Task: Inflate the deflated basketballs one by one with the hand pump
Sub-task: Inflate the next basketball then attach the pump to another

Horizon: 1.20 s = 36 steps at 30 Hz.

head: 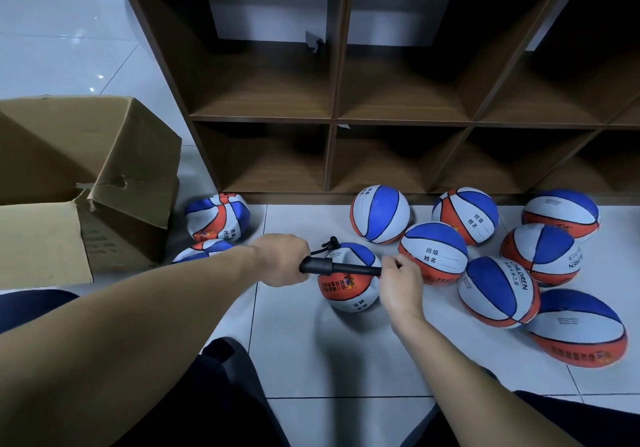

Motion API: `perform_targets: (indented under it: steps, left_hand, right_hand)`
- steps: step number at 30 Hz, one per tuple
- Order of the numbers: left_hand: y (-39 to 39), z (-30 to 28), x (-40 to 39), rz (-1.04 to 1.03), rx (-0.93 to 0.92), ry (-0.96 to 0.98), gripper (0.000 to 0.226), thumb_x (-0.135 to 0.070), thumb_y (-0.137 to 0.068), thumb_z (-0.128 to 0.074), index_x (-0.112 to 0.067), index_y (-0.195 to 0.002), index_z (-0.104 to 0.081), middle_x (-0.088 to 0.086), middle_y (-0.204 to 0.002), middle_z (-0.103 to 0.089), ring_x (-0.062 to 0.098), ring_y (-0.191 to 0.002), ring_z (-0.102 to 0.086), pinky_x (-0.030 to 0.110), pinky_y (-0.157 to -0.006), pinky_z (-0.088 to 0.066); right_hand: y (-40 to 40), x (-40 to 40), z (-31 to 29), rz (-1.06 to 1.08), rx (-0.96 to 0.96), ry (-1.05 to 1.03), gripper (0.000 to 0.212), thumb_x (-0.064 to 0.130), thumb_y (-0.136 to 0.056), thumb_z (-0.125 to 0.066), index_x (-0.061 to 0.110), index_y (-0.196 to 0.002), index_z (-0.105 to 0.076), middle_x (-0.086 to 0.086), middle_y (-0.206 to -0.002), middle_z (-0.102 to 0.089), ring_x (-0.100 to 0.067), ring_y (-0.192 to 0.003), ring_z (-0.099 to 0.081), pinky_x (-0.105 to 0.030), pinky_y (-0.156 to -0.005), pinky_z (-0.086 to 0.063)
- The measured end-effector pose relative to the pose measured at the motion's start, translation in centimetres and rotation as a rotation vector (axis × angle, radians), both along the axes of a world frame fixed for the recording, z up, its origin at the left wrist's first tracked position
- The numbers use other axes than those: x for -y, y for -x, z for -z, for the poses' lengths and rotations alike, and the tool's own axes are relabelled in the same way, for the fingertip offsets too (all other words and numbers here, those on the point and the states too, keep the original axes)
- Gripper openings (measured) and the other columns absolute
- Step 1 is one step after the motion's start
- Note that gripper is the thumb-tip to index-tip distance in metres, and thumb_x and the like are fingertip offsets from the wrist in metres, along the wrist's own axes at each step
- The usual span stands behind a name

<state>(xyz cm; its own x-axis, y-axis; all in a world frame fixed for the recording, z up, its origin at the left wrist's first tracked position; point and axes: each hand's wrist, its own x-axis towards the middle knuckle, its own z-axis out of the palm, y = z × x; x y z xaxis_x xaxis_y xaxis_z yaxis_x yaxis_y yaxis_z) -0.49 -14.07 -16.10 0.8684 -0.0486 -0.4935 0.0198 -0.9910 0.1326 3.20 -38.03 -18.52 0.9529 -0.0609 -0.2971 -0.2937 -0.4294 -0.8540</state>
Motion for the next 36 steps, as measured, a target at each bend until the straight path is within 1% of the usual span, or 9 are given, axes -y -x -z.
perform_targets:
  steps: [4,7,10,19,24,27,31,33,36]
  left_hand:
    - [0.2,0.1,1.3,-0.003,0.023,-0.019,0.021,-0.038,-0.096,-0.056,-0.020,-0.089,-0.064,-0.002,-0.080,-0.063,0.030,-0.078,-0.064,0.032,-0.062,-0.044]
    - [0.2,0.1,2.2,0.011,0.038,-0.028,0.021,-0.038,-0.097,-0.056,-0.020,-0.090,-0.064,-0.002,-0.080,-0.061,0.031,-0.078,-0.062,0.031,-0.058,-0.038]
    - [0.1,0.1,2.7,0.026,0.050,-0.012,0.022,-0.039,-0.098,-0.057,-0.020,-0.089,-0.063,0.000,-0.080,-0.062,0.031,-0.078,-0.061,0.031,-0.055,-0.034]
    - [-0.4,0.1,3.2,0.052,0.045,0.030,0.027,-0.043,-0.097,-0.058,-0.019,-0.088,-0.066,0.002,-0.082,-0.066,0.031,-0.077,-0.065,0.033,-0.062,-0.044]
    - [-0.2,0.2,2.7,0.068,0.026,0.024,0.024,-0.042,-0.096,-0.058,-0.021,-0.085,-0.062,0.000,-0.079,-0.064,0.031,-0.077,-0.065,0.034,-0.062,-0.044]
    - [-0.3,0.0,1.8,0.020,0.056,0.041,0.021,-0.039,-0.095,-0.059,-0.021,-0.083,-0.059,-0.005,-0.075,-0.060,0.028,-0.076,-0.063,0.031,-0.060,-0.040]
    - [-0.5,-0.1,-0.4,0.008,0.064,0.005,0.016,-0.038,-0.095,-0.059,-0.024,-0.088,-0.063,-0.006,-0.077,-0.063,0.026,-0.078,-0.065,0.031,-0.059,-0.041]
    - [-0.5,0.2,-1.2,0.010,0.040,0.004,0.017,-0.041,-0.096,-0.060,-0.026,-0.089,-0.064,-0.005,-0.079,-0.066,0.026,-0.080,-0.066,0.032,-0.062,-0.045]
    - [-0.3,0.6,-1.1,0.020,0.013,0.007,0.020,-0.044,-0.095,-0.061,-0.025,-0.090,-0.064,-0.005,-0.080,-0.067,0.025,-0.080,-0.067,0.033,-0.066,-0.051]
  right_hand:
    - [1.0,-1.7,-0.3,-0.021,0.031,0.021,0.033,0.012,-0.099,-0.051,0.012,-0.068,-0.040,0.002,-0.063,-0.044,-0.020,-0.063,-0.039,-0.040,-0.062,-0.034]
    - [1.7,-3.0,-0.2,-0.037,0.019,0.041,0.030,0.017,-0.099,-0.051,0.011,-0.070,-0.043,-0.002,-0.067,-0.049,-0.025,-0.068,-0.044,-0.042,-0.065,-0.037]
    - [2.4,-3.9,-0.4,-0.070,0.007,0.071,0.029,0.018,-0.101,-0.049,0.013,-0.072,-0.044,-0.002,-0.070,-0.053,-0.025,-0.068,-0.047,-0.039,-0.061,-0.036]
    - [2.2,-3.7,-0.8,-0.102,-0.002,0.055,0.028,0.020,-0.103,-0.050,0.009,-0.078,-0.050,-0.004,-0.074,-0.055,-0.023,-0.069,-0.048,-0.036,-0.063,-0.039]
    - [1.8,-3.2,-0.4,-0.178,-0.076,0.045,0.031,0.022,-0.102,-0.051,0.015,-0.073,-0.044,0.000,-0.068,-0.046,-0.023,-0.066,-0.041,-0.034,-0.059,-0.033]
    - [0.2,-1.9,-0.5,-0.116,-0.080,-0.010,0.032,0.021,-0.097,-0.054,0.018,-0.067,-0.042,0.003,-0.061,-0.042,-0.022,-0.062,-0.038,-0.035,-0.061,-0.033]
    - [-2.0,1.2,-1.0,-0.063,-0.050,-0.013,0.034,0.017,-0.096,-0.056,0.015,-0.063,-0.054,0.005,-0.056,-0.053,-0.020,-0.063,-0.044,-0.035,-0.061,-0.039]
    - [-2.3,2.0,-0.8,-0.050,-0.059,-0.014,0.042,0.011,-0.098,-0.053,0.021,-0.059,-0.046,0.013,-0.048,-0.044,-0.017,-0.060,-0.038,-0.032,-0.058,-0.033]
    - [-1.8,2.0,-0.5,-0.029,-0.031,-0.012,0.041,0.009,-0.098,-0.051,0.021,-0.061,-0.038,0.015,-0.049,-0.037,-0.019,-0.062,-0.034,-0.033,-0.059,-0.029]
